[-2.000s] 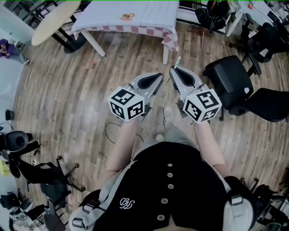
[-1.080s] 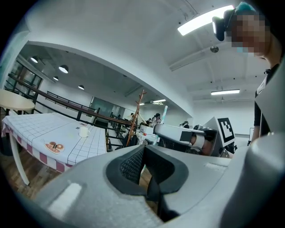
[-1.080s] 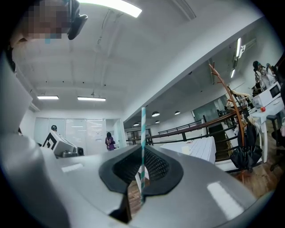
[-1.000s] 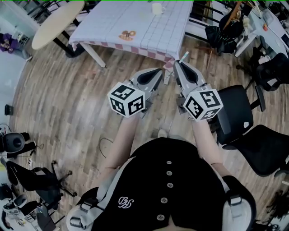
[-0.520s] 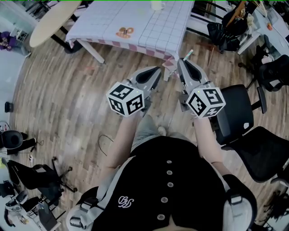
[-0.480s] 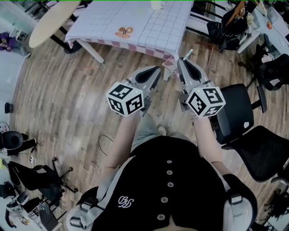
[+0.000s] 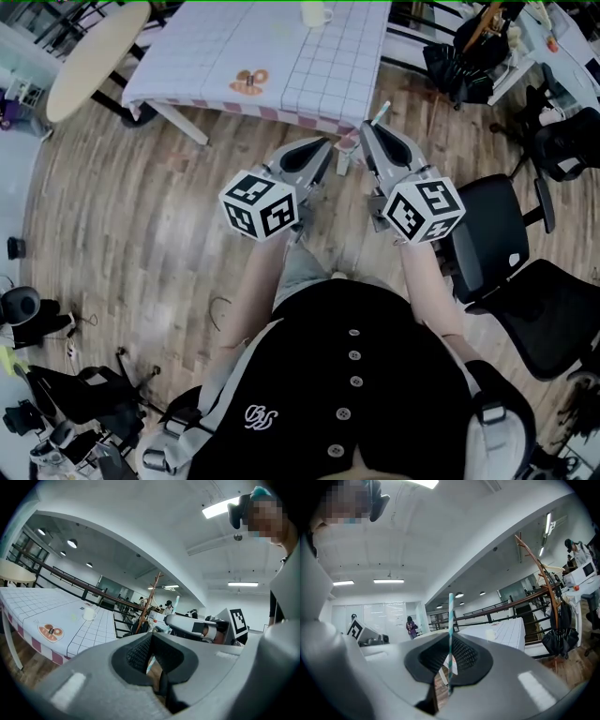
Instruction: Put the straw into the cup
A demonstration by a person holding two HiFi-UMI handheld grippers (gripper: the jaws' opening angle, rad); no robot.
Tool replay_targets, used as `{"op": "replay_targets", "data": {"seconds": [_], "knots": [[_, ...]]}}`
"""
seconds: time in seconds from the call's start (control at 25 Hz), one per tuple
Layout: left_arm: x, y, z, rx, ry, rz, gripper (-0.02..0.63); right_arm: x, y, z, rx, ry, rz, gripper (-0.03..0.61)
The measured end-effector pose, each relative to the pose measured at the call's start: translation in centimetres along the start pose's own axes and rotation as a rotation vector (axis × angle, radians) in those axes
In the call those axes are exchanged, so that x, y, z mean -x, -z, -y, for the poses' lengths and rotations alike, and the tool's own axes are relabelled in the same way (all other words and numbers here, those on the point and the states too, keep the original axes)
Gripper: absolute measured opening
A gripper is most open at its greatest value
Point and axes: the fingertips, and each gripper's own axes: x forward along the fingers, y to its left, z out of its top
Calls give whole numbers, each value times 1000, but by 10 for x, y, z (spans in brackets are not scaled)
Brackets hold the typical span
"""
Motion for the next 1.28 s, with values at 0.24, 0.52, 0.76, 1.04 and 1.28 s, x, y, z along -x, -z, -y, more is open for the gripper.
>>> {"op": "replay_targets", "data": {"seconds": [0.24,0.52,0.76,1.04,1.28], "knots": [[-20,-23,-46,2,23,6,-2,-50,-2,8,9,0,-2,17],[-46,-40,-102,-8,67,-25,-2,-117,-1,24,1,26,1,17],[-52,-78,-158,-10,87,-25,-2,-182,-15,27,5,45,13,16],[-65,-110,-211,-28,120,-35,-2,-241,-24,30,25,73,16,16],[-77,-118,-245,-15,153,-43,-2,-275,-22,42,37,114,20,17]]}}
